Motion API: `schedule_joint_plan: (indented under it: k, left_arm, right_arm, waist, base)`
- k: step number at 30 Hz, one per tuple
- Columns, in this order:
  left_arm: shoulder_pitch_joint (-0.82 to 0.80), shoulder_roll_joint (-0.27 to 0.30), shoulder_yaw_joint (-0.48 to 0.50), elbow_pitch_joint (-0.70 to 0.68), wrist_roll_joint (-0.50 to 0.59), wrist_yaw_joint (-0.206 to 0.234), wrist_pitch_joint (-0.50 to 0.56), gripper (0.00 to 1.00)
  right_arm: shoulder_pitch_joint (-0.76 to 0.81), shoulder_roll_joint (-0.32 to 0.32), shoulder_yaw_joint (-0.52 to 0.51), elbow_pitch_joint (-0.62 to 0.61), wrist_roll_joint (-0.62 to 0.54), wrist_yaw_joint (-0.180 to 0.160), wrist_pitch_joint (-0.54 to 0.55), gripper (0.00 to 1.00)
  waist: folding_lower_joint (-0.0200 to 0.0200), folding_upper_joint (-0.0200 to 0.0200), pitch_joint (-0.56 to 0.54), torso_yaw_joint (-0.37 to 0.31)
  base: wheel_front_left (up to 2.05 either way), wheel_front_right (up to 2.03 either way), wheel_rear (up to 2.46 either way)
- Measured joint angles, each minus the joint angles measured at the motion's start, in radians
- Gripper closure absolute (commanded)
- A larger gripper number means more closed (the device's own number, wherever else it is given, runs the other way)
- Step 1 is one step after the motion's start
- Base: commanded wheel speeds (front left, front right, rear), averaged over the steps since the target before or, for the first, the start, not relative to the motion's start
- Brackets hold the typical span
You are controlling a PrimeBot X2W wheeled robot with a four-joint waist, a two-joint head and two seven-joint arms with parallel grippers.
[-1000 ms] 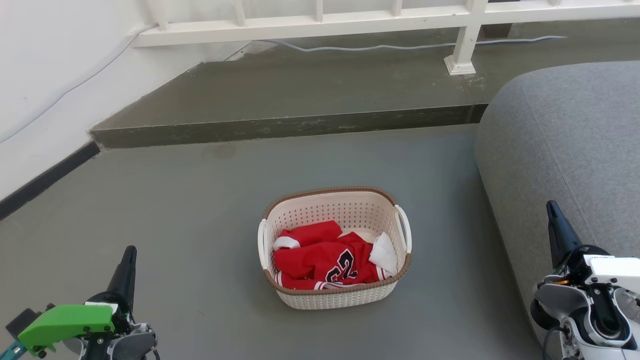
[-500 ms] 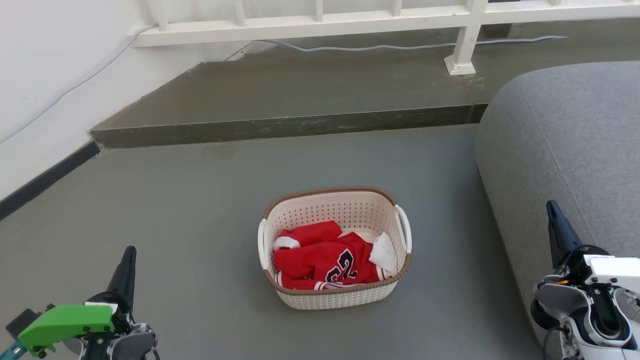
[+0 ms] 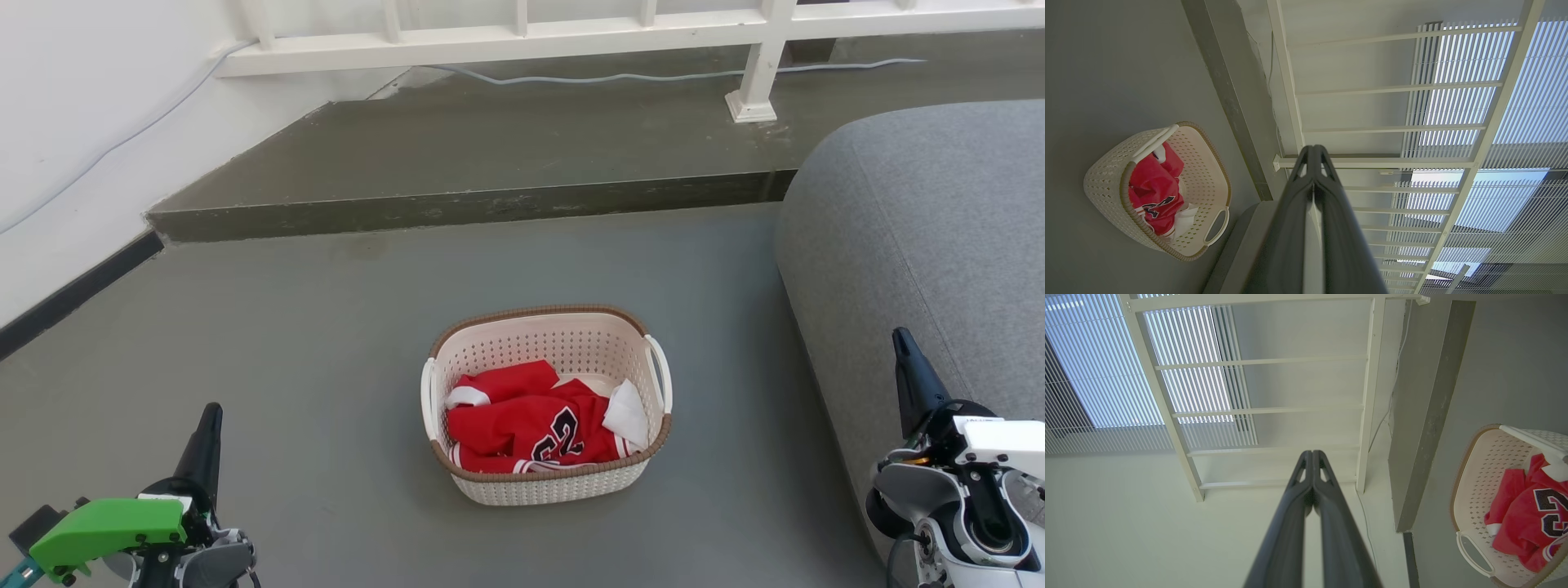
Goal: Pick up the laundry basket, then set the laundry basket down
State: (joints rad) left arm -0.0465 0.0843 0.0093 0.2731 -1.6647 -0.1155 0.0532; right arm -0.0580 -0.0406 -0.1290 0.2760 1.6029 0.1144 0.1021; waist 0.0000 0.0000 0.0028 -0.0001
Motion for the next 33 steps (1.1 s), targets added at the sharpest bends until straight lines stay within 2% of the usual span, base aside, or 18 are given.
schedule_joint_plan:
  k: [33]
  left_arm:
    - [-0.001,-0.003,0.004,0.004,0.000,0.000,0.005,1.00]
  right_arm:
    - [0.000,0.000,0.000,0.000,0.000,0.000,0.000,1.00]
  waist:
    - [0.0000,0.0000,0.000,0.000]
  base:
    - [0.00,0.00,0.00]
